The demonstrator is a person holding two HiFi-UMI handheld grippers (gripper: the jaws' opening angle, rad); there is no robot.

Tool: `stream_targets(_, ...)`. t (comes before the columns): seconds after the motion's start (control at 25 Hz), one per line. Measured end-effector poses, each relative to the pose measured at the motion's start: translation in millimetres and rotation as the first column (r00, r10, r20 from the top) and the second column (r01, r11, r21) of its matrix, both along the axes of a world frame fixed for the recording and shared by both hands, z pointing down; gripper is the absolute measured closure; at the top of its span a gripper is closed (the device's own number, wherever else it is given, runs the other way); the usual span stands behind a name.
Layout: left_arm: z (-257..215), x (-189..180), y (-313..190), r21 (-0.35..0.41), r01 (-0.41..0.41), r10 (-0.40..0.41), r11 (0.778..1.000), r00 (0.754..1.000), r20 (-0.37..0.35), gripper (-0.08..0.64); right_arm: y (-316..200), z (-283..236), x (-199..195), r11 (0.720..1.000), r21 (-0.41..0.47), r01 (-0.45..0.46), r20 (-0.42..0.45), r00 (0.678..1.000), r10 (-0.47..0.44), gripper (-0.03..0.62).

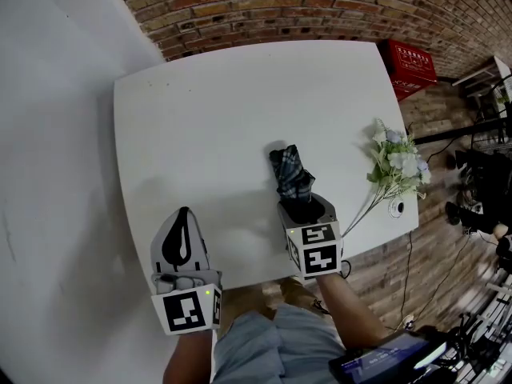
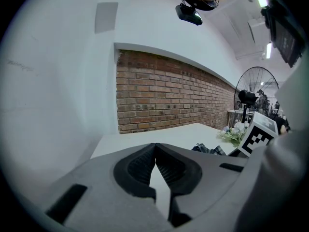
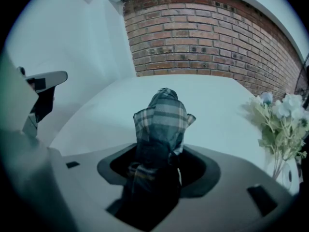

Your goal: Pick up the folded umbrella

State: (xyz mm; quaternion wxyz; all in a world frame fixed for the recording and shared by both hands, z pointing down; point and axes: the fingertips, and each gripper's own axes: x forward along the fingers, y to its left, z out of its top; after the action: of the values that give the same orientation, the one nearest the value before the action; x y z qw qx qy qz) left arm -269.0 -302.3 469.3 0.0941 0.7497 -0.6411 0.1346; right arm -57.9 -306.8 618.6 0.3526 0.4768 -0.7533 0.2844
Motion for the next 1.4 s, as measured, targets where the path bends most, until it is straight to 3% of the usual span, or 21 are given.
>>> stream_targets(0.72,-13,8,2,0.018,0.006,-0.007,1.000,1.000,0.014,0.554,-1,-7,1,1.000,-0.006,-0.016,0.084,0.996,0.017,0.394)
stream_targets(1.4,-31,20,10,0.050,0.005,-0.006,0.999,1.000,0.025,0.554,-4,-35,1,0.996,0.093,0.006,0.118,0.993,-0.017,0.399)
